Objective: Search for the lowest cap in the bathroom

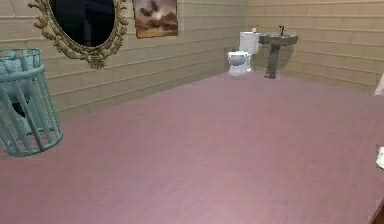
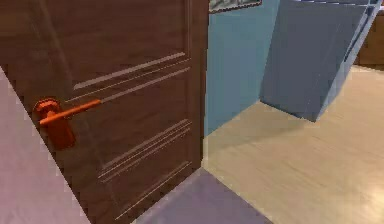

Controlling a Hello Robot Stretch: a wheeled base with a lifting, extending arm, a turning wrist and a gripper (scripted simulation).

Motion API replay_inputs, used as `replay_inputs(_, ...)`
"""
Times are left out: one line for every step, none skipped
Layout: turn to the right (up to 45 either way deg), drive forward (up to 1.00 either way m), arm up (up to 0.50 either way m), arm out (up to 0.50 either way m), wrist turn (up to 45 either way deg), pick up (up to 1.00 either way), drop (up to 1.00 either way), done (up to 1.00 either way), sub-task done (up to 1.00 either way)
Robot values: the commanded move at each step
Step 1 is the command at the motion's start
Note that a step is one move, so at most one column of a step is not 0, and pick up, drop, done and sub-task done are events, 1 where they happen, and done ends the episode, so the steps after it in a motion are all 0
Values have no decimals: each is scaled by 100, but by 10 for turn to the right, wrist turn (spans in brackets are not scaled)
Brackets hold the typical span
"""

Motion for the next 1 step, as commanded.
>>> replay_inputs(0, 65, 0, 0, 0, 0, 0, 0, 0)
